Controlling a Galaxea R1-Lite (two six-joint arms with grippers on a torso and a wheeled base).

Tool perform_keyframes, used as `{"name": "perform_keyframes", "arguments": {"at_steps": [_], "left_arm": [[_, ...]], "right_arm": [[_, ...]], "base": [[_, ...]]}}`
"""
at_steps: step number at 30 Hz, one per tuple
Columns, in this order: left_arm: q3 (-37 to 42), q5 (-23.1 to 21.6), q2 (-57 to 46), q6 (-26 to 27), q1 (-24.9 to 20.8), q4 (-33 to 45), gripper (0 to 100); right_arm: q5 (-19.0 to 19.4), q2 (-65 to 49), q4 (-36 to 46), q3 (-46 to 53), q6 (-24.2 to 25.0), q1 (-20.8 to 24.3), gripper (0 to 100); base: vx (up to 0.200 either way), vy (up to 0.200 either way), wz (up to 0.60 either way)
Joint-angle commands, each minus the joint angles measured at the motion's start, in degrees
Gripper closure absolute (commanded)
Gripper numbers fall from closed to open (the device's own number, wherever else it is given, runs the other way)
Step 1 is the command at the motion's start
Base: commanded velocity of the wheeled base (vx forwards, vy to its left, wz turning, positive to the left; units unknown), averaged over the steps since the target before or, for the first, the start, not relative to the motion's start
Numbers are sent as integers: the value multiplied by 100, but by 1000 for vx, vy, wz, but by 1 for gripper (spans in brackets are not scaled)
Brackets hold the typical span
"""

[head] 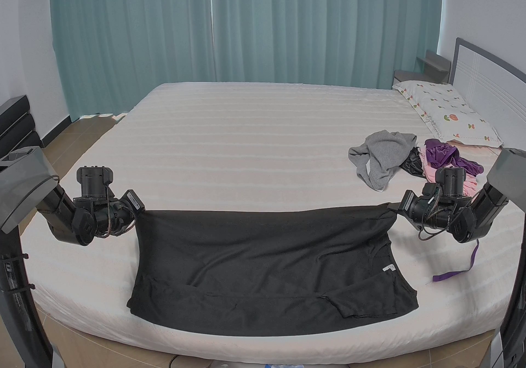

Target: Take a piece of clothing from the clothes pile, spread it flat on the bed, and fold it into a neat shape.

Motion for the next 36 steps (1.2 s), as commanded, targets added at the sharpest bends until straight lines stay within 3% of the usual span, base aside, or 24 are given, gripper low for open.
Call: {"name": "perform_keyframes", "arguments": {"at_steps": [1, 9, 15, 23, 32, 33, 36], "left_arm": [[369, -12, -281, 135, 7, 6, 100], [966, -21, -466, 460, -10, -3, 100], [1467, -329, -589, 575, -10, -3, 100], [1960, -408, -360, 838, -54, -12, 100], [2100, -399, -132, 856, -124, -12, 100], [2109, -399, -123, 856, -142, -21, 0], [2100, -381, -184, 856, -142, -65, 0]], "right_arm": [[34, -263, -29, 488, -195, -51, 100], [78, -403, -372, 1217, -476, -60, 100], [78, -298, -838, 1806, -828, -51, 100], [78, 203, -1181, 2439, -1733, -34, 100], [34, 326, -1189, 2535, -1865, 28, 100], [42, 300, -1198, 2518, -1856, 28, 0], [78, 115, -1207, 2421, -1750, -51, 0]], "base": [[0, 0, 0], [0, 0, 0], [0, 0, 0], [0, 0, 0], [0, 0, 0], [0, 0, 0], [0, 0, 0]]}}
